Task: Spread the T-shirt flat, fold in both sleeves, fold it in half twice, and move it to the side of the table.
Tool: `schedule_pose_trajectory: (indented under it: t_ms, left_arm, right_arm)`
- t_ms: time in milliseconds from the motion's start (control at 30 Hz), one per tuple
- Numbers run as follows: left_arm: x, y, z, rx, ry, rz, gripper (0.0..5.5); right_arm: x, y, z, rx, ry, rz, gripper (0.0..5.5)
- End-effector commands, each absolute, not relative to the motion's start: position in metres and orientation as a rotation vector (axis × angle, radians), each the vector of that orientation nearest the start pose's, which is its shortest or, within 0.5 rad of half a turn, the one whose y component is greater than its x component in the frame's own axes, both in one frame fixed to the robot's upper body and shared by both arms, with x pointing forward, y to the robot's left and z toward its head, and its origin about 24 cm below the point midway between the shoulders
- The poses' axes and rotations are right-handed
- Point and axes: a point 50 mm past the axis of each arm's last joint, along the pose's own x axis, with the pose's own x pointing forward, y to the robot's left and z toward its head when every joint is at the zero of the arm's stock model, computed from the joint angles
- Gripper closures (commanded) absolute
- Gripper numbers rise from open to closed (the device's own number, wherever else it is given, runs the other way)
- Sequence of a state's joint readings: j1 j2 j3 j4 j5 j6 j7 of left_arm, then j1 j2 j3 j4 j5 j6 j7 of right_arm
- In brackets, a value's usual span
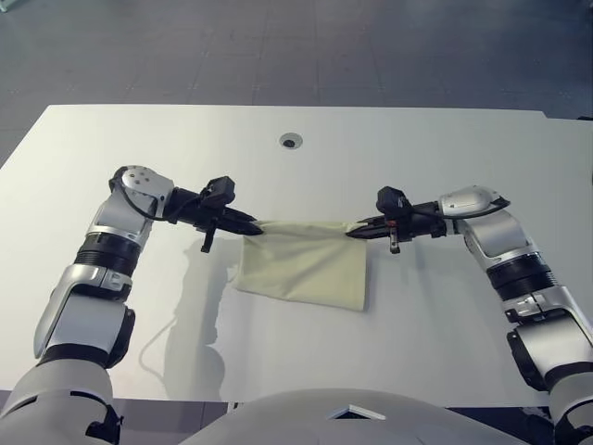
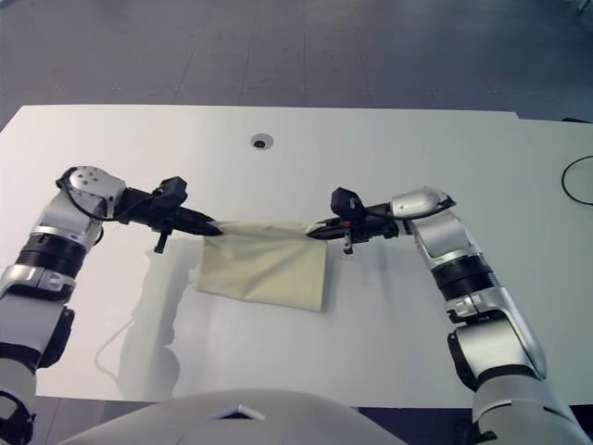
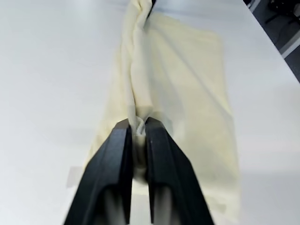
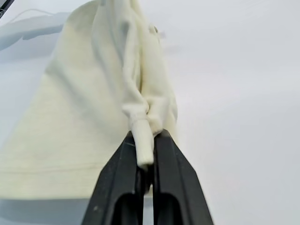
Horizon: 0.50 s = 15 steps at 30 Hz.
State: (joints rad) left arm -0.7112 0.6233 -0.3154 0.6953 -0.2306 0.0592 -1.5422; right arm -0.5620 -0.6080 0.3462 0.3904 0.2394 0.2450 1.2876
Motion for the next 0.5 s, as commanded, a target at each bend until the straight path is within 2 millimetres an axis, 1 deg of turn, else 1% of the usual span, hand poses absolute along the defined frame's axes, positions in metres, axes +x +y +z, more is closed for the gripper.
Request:
schedule_pose_trajectory:
  t_ms: [33,133,167,233,367,500]
  left_arm:
    - [0.337,0.199,0.103,0.345,0.447,-1.409,4.41]
    - [0.342,0.201,0.101,0.325,0.453,-1.357,3.95]
    - [0.343,0.202,0.1,0.321,0.456,-1.342,3.79]
    - [0.345,0.204,0.097,0.336,0.46,-1.309,3.43]
    - [0.348,0.207,0.083,0.418,0.451,-1.186,2.86]
    - [0.351,0.206,0.072,0.43,0.402,-1.06,2.15]
  right_arm:
    - [0.314,-0.172,0.081,-0.326,0.485,1.347,5.48]
    - [0.319,-0.178,0.076,-0.298,0.519,1.303,5.48]
    - [0.32,-0.18,0.075,-0.286,0.524,1.287,5.11]
    - [0.322,-0.182,0.073,-0.251,0.531,1.263,4.82]
    - [0.328,-0.184,0.074,-0.143,0.537,1.177,4.26]
    - [0.336,-0.185,0.079,-0.016,0.526,1.05,3.58]
